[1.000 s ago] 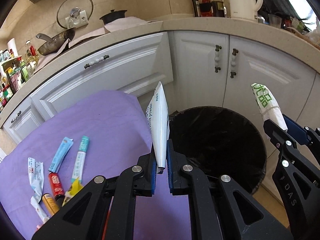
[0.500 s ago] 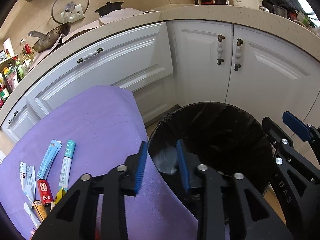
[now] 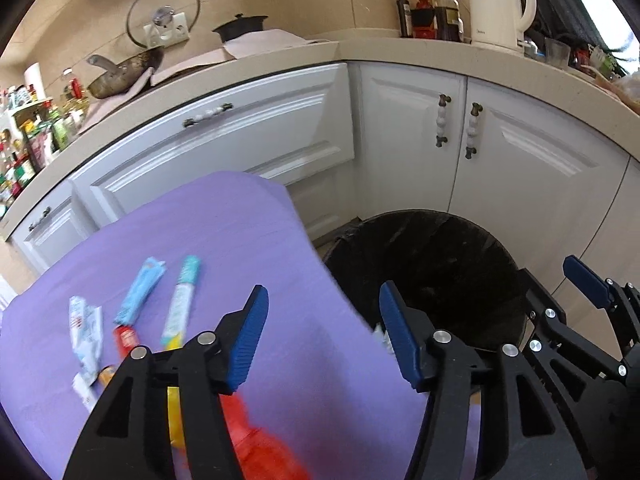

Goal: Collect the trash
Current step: 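Carry both items over the black bin and open both tools to drop them, then return both tools to the table and grasp the crumpled wrapper with the left tool, then grasp the green bottle with the right tool while the left tool holds the wrapper, then move both tools over the black bin and open them to drop the items, then return to the table and grasp the orange plastic bag with the left tool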

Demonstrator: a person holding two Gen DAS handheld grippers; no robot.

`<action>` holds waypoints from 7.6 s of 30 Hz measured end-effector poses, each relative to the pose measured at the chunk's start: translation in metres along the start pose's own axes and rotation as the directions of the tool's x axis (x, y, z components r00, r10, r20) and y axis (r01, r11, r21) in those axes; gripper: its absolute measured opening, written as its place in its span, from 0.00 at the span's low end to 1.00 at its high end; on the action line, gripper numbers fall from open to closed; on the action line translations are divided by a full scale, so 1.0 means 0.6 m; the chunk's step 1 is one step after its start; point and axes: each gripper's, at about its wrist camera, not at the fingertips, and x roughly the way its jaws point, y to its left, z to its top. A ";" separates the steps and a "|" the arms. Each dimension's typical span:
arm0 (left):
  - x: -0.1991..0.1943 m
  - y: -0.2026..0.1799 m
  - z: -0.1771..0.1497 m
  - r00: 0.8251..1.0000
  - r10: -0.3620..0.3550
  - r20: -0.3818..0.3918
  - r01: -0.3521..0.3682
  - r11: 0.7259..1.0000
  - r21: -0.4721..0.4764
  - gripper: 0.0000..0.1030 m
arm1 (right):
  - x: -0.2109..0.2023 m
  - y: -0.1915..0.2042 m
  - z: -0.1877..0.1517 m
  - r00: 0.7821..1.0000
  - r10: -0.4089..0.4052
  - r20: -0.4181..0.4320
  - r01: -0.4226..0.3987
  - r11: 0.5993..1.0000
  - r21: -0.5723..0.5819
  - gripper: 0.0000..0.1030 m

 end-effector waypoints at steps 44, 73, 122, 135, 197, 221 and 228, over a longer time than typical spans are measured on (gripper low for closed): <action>-0.160 0.216 -0.292 0.992 0.097 -0.083 -0.103 0.991 -0.079 0.53 | -0.208 0.175 -0.134 0.985 0.170 -0.013 -0.170 0.979 -0.110 0.53; -0.200 0.362 -0.313 0.980 0.194 -0.048 -0.199 0.934 -0.296 0.18 | -0.199 0.328 -0.124 0.945 0.317 -0.084 -0.328 0.913 -0.240 0.53; -0.155 0.287 -0.182 0.993 0.099 0.066 -0.082 0.971 -0.224 0.18 | -0.161 0.209 -0.038 0.986 0.169 0.000 -0.167 0.975 -0.144 0.22; -0.082 0.142 -0.085 0.996 -0.002 0.084 0.010 0.996 -0.093 0.18 | -0.079 0.079 0.000 1.000 0.029 0.011 -0.029 0.998 -0.056 0.22; -0.058 0.101 -0.048 1.000 0.008 0.021 -0.007 0.998 -0.064 0.25 | -0.035 0.092 0.005 0.994 0.102 -0.046 -0.103 0.995 -0.020 0.42; -0.131 0.346 -0.208 0.972 0.223 -0.078 -0.236 0.933 -0.271 0.38 | -0.092 0.269 -0.036 0.968 0.235 -0.092 -0.248 0.955 -0.166 0.50; -0.127 0.354 -0.222 0.980 0.183 -0.076 -0.198 0.937 -0.289 0.60 | -0.091 0.271 -0.036 0.969 0.229 -0.094 -0.242 0.956 -0.163 0.56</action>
